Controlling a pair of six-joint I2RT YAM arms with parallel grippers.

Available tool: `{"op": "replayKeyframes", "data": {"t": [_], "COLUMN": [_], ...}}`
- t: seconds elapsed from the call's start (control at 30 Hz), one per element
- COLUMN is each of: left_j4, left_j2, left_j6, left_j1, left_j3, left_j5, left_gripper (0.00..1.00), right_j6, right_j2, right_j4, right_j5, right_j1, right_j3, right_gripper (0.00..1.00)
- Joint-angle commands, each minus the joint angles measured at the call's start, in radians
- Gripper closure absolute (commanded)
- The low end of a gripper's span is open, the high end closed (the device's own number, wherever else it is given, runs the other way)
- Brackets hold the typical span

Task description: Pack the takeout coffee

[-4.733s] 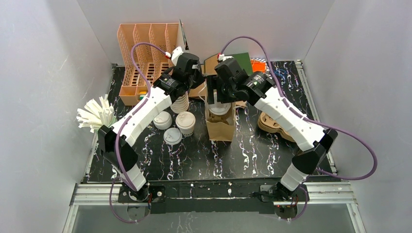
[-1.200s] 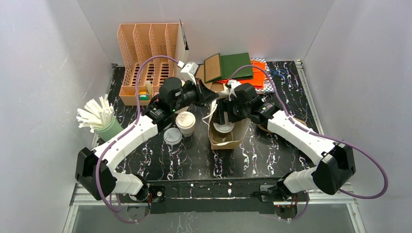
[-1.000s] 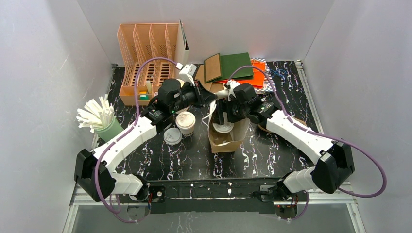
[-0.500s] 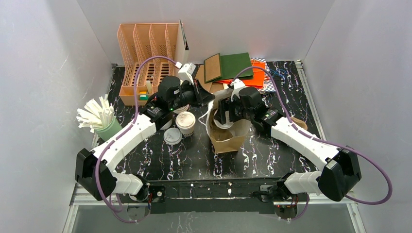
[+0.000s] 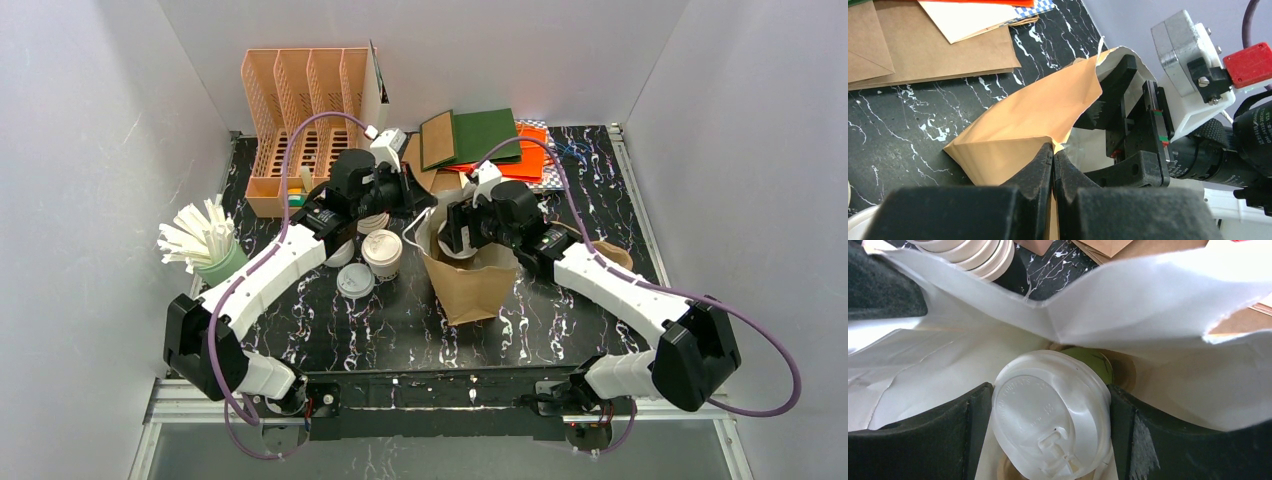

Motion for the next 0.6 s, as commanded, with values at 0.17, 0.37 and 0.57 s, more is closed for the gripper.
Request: {"op": "replayKeyframes", "data": {"t": [0.17,0.37,0.57], "left_j4": [-0.137,-0.145,-0.178], "left_j2": [0.046,0.064,0.088], "left_j6": [0.082,0.090,0.087], "left_j1": [0.005,0.016,0.046], "left_j3": [0.023,0.033,0.050], "left_j5": [0.097,0.102,0.068], "left_gripper": [1.00,1.00,1.00], "right_j6": [-0.055,-0.068,-0.078], "right_j2": [0.058,0.118,0.181], "right_j4": [0.113,0.031,-0.033], "right_j5": [0.022,0.046,0.057], "right_j1": [0.007,0.017,0.026], "right_j3": [-0.026,0.023,0.063], "right_gripper": [0.93,0.94,0.94]}}
